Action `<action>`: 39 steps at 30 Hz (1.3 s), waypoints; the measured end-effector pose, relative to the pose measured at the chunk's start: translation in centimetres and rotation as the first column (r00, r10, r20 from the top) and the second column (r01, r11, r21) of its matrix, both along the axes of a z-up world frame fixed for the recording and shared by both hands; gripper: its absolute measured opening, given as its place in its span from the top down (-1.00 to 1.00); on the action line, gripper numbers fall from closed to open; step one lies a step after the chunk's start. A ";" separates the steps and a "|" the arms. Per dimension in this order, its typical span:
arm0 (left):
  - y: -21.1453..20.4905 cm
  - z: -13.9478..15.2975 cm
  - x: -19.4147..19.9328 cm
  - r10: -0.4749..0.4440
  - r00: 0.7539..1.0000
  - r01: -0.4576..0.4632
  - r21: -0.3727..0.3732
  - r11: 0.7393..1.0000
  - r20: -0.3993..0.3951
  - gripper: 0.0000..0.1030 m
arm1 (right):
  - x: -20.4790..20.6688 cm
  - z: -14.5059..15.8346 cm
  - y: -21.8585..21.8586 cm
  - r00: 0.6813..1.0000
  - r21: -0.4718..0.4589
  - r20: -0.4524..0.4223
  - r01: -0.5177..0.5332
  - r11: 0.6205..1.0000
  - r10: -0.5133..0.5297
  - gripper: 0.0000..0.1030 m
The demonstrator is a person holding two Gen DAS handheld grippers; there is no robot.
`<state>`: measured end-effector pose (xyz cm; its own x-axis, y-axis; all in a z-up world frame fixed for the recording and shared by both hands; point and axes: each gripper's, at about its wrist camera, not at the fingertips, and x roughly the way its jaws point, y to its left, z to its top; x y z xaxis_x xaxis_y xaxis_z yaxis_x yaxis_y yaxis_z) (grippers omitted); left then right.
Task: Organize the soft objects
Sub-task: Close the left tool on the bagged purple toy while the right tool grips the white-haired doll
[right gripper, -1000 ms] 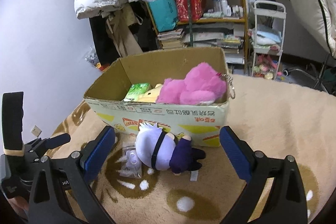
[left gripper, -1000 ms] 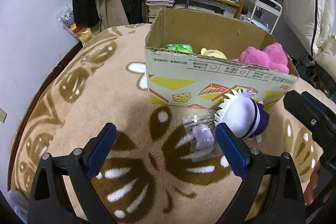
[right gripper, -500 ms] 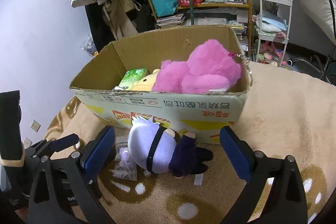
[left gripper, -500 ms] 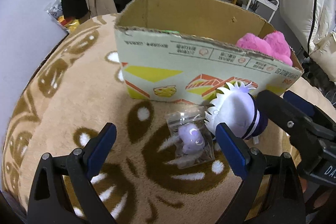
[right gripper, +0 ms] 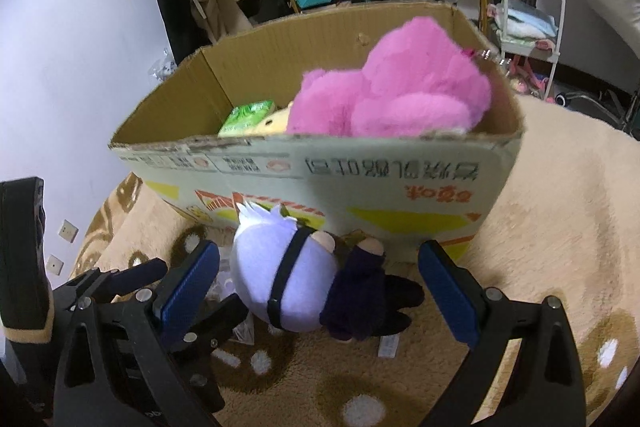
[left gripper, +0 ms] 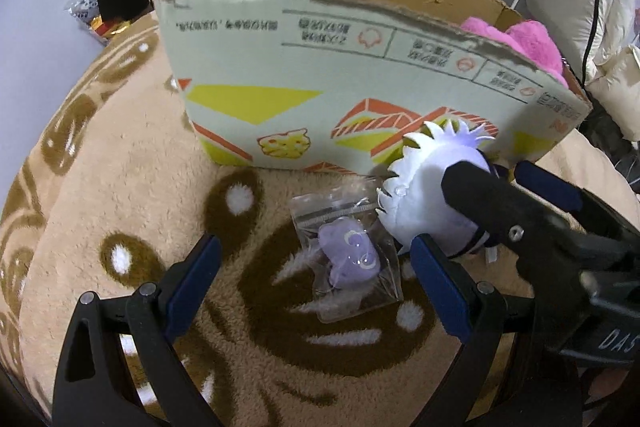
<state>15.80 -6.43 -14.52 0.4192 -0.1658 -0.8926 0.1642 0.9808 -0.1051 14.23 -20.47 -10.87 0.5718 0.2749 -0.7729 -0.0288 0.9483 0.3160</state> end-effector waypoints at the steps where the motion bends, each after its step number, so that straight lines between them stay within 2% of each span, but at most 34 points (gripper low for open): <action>1: 0.0 -0.1 0.1 0.007 1.000 -0.007 -0.006 1.000 -0.001 -0.83 | 0.1 -0.2 0.1 1.000 0.001 -0.006 -0.002 1.000 0.002 -1.00; 7: 0.4 -1.3 0.8 0.035 0.998 -0.036 -0.021 0.999 -0.043 -0.83 | 0.5 -1.7 -0.3 0.999 0.053 -0.048 0.008 0.999 -0.005 -1.00; 12: -0.3 -1.6 0.9 0.027 0.999 -0.027 0.010 1.000 -0.042 -0.83 | 0.8 -2.4 -0.4 0.998 0.084 -0.069 0.011 0.996 -0.005 -1.00; 18: 0.0 -1.9 0.9 0.029 0.998 -0.029 0.002 1.000 -0.047 -0.83 | 0.9 -3.0 -0.7 0.995 0.138 -0.094 0.026 0.990 -0.013 -1.00; 29: -0.2 -2.0 0.6 0.003 0.998 -0.003 -0.005 1.000 -0.066 -0.83 | 0.9 -2.9 -0.5 0.996 0.125 -0.093 0.028 0.992 -0.016 -1.00; 35: -2.0 -2.8 0.1 -0.047 0.997 0.052 0.094 0.994 -0.056 -0.83 | 1.0 -3.0 -0.6 0.995 0.125 -0.095 0.026 0.992 -0.015 -1.00; 39: -2.0 -2.8 0.1 -0.040 0.998 0.044 0.074 0.996 -0.053 -0.83 | 1.0 -3.1 -0.6 0.995 0.122 -0.096 0.022 0.992 -0.010 -1.00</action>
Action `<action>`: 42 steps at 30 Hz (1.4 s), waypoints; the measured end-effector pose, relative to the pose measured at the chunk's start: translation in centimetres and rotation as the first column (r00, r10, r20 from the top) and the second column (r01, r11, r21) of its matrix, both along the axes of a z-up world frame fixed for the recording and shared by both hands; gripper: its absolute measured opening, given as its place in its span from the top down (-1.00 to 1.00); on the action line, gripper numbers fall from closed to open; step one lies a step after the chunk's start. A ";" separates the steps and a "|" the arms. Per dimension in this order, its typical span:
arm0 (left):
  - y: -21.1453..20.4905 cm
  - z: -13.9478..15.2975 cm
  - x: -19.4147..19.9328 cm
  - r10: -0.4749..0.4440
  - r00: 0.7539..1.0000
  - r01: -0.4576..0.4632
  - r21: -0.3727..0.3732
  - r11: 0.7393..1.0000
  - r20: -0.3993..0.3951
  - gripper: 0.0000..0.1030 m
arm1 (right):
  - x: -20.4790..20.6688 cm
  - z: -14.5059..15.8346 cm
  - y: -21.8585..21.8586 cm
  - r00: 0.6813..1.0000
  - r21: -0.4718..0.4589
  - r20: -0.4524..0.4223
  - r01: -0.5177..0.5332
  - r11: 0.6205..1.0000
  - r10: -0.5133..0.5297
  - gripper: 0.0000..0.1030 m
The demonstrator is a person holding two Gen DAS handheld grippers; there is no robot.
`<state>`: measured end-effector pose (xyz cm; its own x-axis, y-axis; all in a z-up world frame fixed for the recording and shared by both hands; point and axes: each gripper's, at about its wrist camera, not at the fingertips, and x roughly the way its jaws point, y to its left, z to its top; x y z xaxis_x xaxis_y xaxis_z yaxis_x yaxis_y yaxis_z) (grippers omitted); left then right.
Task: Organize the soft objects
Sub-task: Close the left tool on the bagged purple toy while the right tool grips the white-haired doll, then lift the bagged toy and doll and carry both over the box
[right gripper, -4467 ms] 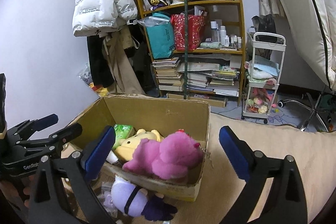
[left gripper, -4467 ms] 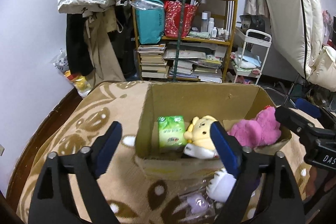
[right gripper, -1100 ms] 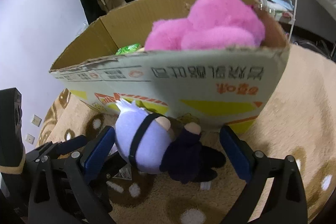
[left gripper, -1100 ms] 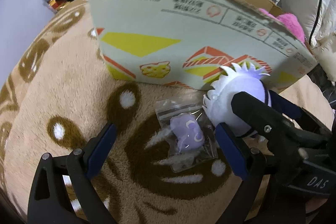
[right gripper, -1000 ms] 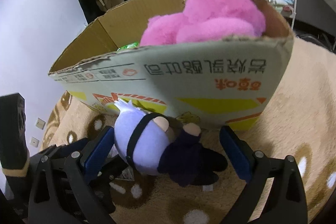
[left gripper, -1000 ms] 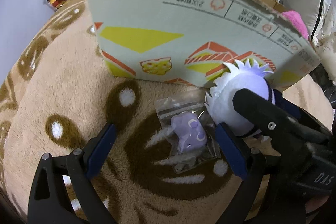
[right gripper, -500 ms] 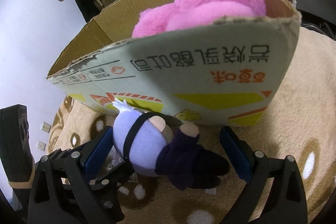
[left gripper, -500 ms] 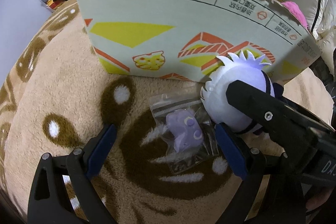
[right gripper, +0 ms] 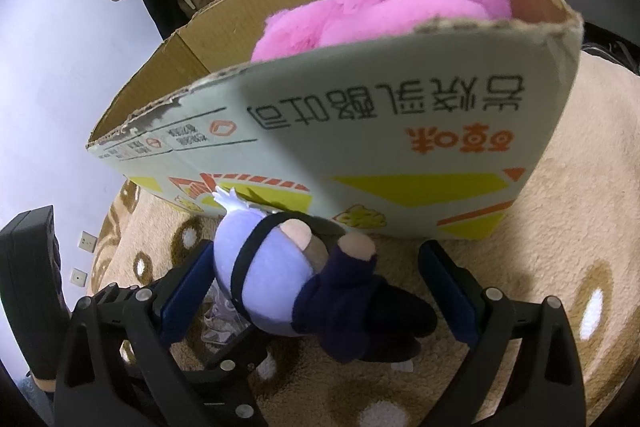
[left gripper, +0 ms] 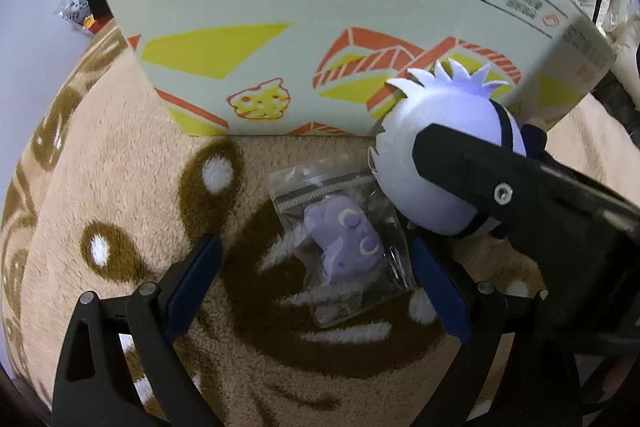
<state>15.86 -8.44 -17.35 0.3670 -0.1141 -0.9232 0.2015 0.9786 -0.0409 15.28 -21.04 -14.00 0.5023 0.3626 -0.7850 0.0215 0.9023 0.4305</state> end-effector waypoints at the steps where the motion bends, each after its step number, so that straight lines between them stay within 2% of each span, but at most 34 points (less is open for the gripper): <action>1: 0.1 0.0 0.0 0.007 1.000 -0.007 -0.014 1.000 0.001 -0.82 | 0.0 0.0 0.1 1.000 -0.002 -0.001 -0.003 1.000 0.003 -1.00; 4: 0.4 0.1 -0.2 0.019 1.000 -0.019 -0.003 1.000 0.007 -0.64 | -0.1 -0.2 0.4 1.000 0.006 -0.007 -0.022 1.000 0.022 -1.00; 6: 0.5 0.0 -0.3 0.018 1.000 -0.018 0.000 1.000 0.013 -0.50 | -0.2 -0.4 0.6 0.999 0.033 -0.014 -0.032 0.999 0.033 -0.88; 7: 0.6 0.1 -0.4 0.019 1.000 -0.019 -0.002 1.000 0.016 -0.34 | -0.2 -0.4 0.6 0.999 0.031 -0.013 -0.030 0.999 0.030 -0.82; 8: 0.6 0.2 -0.5 0.022 1.000 -0.022 -0.007 1.000 0.019 -0.26 | -0.3 -0.2 0.7 0.999 0.029 -0.009 -0.035 0.999 0.035 -0.71; 10: 1.0 0.5 -0.6 0.034 0.999 -0.034 -0.011 0.999 0.026 0.05 | -0.4 0.0 0.9 0.999 0.025 -0.006 -0.044 0.999 0.044 -0.65; 13: 1.6 1.0 -0.8 0.052 0.998 -0.051 -0.031 0.998 0.028 0.14 | -0.7 0.3 1.3 0.998 0.027 0.005 -0.057 0.998 0.056 -0.42; 20: 3.4 2.2 -1.9 0.072 0.997 -0.071 -0.038 0.997 0.042 0.16 | -1.7 1.5 1.6 0.998 -0.008 0.031 -0.049 0.999 0.050 -0.36; 27: 5.0 5.1 -4.3 0.127 0.985 -0.125 -0.027 0.992 0.116 0.16 | -4.1 4.3 -0.2 0.996 -0.029 0.087 0.004 1.000 -0.002 -0.36; 30: 5.2 6.8 -5.4 0.133 0.975 -0.132 -0.020 0.991 0.180 0.16 | -5.2 5.9 -0.8 0.993 -0.045 0.120 0.011 0.999 -0.006 -0.36; 37: 4.4 11.6 -8.6 0.106 0.926 -0.105 -0.023 0.994 0.361 0.16 | -7.5 9.7 -1.2 0.974 -0.090 0.225 0.020 0.996 0.001 -0.36; 42: 5.3 14.1 -9.0 0.107 0.888 -0.099 -0.042 0.994 0.447 0.16 | -8.5 12.7 -1.3 0.948 -0.114 0.319 0.044 0.993 -0.005 -0.36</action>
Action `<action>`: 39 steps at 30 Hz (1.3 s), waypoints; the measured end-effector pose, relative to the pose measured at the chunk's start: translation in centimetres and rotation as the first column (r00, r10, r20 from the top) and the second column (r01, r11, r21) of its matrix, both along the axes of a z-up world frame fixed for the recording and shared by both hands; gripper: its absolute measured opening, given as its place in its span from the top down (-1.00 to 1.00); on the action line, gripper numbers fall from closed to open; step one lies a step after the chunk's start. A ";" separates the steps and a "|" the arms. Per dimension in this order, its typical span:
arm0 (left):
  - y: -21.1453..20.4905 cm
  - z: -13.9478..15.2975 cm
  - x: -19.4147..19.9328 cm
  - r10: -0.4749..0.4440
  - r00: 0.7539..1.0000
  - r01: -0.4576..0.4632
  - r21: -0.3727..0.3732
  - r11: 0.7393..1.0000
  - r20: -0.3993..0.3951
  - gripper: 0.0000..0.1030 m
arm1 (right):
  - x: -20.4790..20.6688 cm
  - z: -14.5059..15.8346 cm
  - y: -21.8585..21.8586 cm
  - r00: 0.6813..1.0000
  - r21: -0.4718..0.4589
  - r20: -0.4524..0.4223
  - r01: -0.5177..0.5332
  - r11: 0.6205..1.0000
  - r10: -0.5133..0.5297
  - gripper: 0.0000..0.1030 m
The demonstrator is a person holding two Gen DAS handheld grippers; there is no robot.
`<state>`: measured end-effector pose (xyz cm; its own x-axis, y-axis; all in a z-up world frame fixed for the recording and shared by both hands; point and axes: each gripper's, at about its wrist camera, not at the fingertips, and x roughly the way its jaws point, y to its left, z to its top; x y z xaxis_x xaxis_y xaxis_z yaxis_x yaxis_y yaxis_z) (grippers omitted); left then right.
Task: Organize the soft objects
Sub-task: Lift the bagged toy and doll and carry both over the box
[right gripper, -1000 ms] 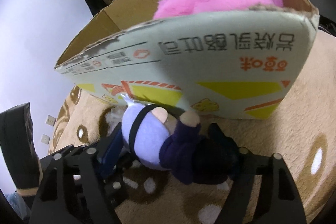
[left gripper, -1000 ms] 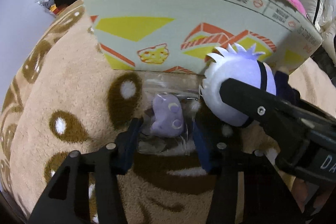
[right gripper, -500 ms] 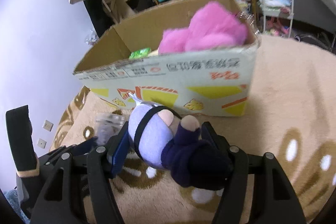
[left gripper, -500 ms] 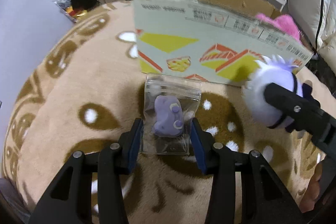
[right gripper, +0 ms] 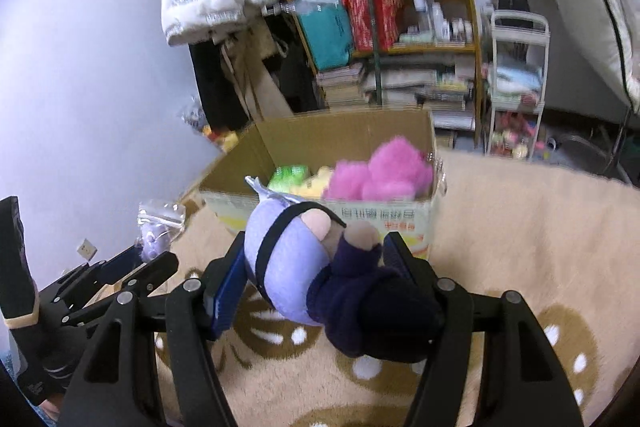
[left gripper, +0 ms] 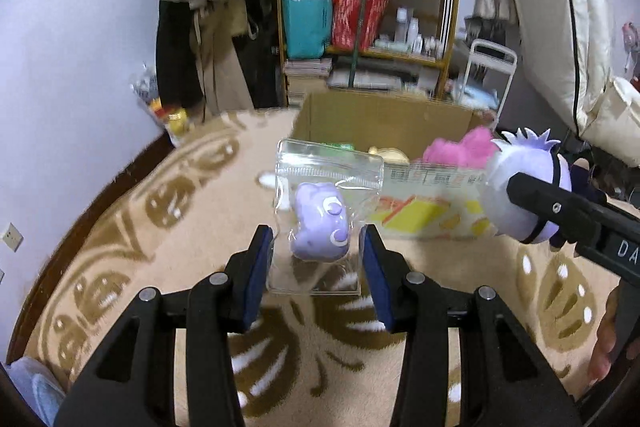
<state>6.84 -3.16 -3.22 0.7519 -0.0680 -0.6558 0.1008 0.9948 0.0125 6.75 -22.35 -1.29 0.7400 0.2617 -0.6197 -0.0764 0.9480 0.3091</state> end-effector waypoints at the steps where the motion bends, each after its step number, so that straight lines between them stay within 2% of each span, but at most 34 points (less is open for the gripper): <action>1: 0.1 0.5 -0.1 0.002 1.000 -0.002 0.005 1.000 0.025 0.16 | -0.1 0.5 0.1 1.000 -0.007 0.015 0.004 1.000 -0.004 -0.36; 8: 0.5 3.3 -0.8 0.013 0.989 -0.012 -0.006 1.000 0.148 0.16 | -0.6 3.2 -0.5 0.992 -0.045 0.118 0.048 0.998 -0.042 -0.36; 12: 0.3 4.9 -0.4 -0.005 0.978 0.003 0.012 1.000 0.210 0.15 | -0.3 4.6 -1.1 0.985 -0.044 0.165 0.065 0.997 -0.057 -0.36; 26: -2.2 8.0 3.8 -0.066 0.940 0.042 0.078 0.996 0.335 0.15 | 4.8 6.5 -1.5 0.968 -0.094 0.249 0.056 0.994 -0.031 -0.36; 33: -2.7 7.5 6.3 -0.070 0.941 0.047 0.078 0.996 0.331 0.14 | 7.3 6.9 -1.0 0.963 -0.145 0.269 0.024 0.989 0.016 -0.37; 39: -3.4 5.8 8.1 -0.082 0.948 0.056 0.090 0.994 0.307 0.14 | 9.1 5.5 -1.3 0.967 -0.148 0.253 0.017 0.989 0.021 -0.38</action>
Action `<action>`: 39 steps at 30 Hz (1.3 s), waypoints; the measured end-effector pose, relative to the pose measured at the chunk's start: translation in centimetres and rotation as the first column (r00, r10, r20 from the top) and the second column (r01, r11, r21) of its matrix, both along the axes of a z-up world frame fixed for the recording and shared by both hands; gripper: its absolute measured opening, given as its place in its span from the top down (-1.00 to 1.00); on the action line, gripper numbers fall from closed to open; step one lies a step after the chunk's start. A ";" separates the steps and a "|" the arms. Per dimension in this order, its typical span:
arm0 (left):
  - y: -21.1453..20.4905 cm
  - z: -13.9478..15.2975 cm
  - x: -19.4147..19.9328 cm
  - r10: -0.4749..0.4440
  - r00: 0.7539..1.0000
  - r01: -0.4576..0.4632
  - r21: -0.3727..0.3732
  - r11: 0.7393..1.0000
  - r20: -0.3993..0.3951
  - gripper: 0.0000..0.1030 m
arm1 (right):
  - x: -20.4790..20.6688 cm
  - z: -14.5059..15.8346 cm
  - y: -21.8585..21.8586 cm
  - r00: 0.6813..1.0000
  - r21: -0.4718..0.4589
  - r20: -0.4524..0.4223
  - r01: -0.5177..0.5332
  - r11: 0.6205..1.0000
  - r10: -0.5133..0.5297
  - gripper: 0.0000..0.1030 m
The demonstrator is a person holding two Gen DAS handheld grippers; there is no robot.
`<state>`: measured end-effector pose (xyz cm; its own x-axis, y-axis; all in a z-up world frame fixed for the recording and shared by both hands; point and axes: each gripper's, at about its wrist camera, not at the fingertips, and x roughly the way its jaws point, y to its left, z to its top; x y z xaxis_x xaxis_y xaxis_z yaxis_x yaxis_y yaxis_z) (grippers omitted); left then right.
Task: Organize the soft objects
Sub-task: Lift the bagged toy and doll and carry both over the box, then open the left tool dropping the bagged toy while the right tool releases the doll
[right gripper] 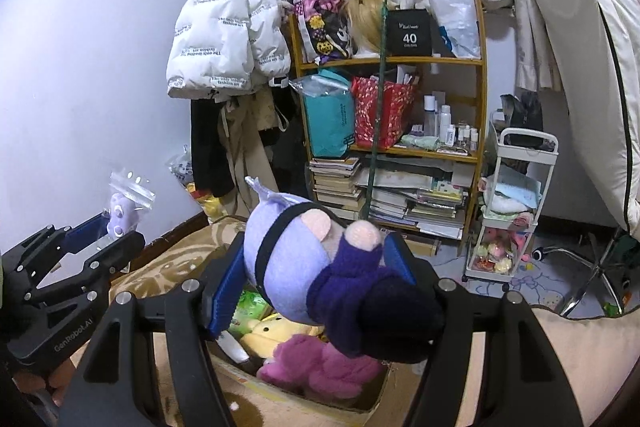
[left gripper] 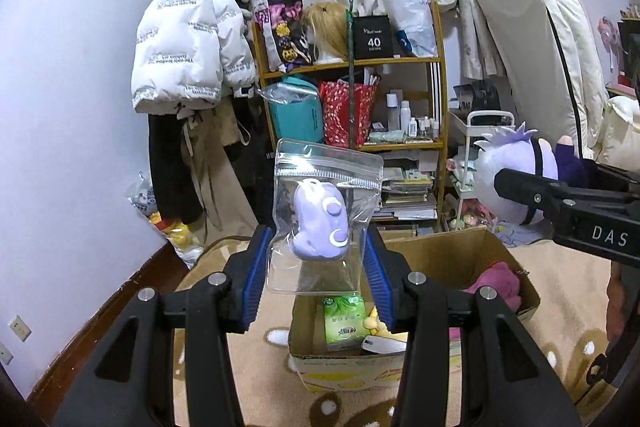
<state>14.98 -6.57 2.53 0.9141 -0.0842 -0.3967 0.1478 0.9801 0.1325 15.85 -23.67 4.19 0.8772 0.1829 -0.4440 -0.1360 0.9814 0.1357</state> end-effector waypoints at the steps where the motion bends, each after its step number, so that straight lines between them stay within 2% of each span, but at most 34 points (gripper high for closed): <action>1: -0.1 -0.6 0.4 -0.001 1.000 0.001 -0.001 1.000 -0.013 0.14 | 0.2 -0.4 -0.1 1.000 0.004 -0.007 0.001 1.000 -0.001 -0.38; 9: -0.4 -3.9 2.7 0.001 0.996 -0.001 0.003 1.000 -0.091 0.14 | 1.2 -3.5 -0.1 0.998 0.029 -0.058 -0.016 0.999 0.017 -0.39; 16: -0.7 -5.3 3.6 -0.005 0.993 0.007 0.015 1.000 -0.121 0.13 | 2.0 -5.1 0.3 0.996 0.037 -0.082 -0.043 0.998 0.046 -0.40; 20: -0.8 -5.9 3.8 -0.002 0.990 0.004 0.010 1.000 -0.138 0.12 | 2.3 -6.2 0.4 0.995 0.007 -0.101 -0.023 1.000 0.024 -0.43; 24: -1.0 -6.1 3.8 -0.013 0.989 0.015 0.015 1.000 -0.148 0.12 | 2.6 -6.8 -0.1 0.992 0.044 -0.122 -0.018 0.999 0.023 -0.45; 26: -0.9 -6.1 3.8 -0.015 0.987 0.017 0.008 1.000 -0.158 0.09 | 2.6 -6.8 -0.4 0.992 0.067 -0.127 -0.019 0.998 0.028 -0.46; 28: -0.7 -6.2 3.8 -0.009 0.987 0.010 0.006 1.000 -0.160 -0.08 | 2.7 -6.9 -0.5 0.990 0.084 -0.133 -0.026 0.996 0.037 -0.47; 31: -0.7 -6.0 3.7 -0.007 0.988 0.009 0.014 1.000 -0.157 -0.11 | 2.7 -6.9 -0.6 0.989 0.104 -0.140 -0.032 0.994 0.047 -0.49; 35: -0.5 -6.2 3.4 0.006 0.985 0.001 0.040 0.999 -0.175 -0.21 | 2.4 -6.5 -0.5 0.991 0.101 -0.128 -0.024 0.995 0.037 -0.73; 39: -0.2 -6.1 2.9 0.006 0.981 0.003 0.044 0.999 -0.193 -0.26 | 1.8 -5.7 -0.5 0.993 0.085 -0.116 -0.013 0.996 0.023 -0.77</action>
<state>17.92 -6.78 -3.61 0.8200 -0.0617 -0.5691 0.1735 0.9742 0.1443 17.65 -24.17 -1.48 0.8165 0.2394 -0.5254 -0.1319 0.9633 0.2338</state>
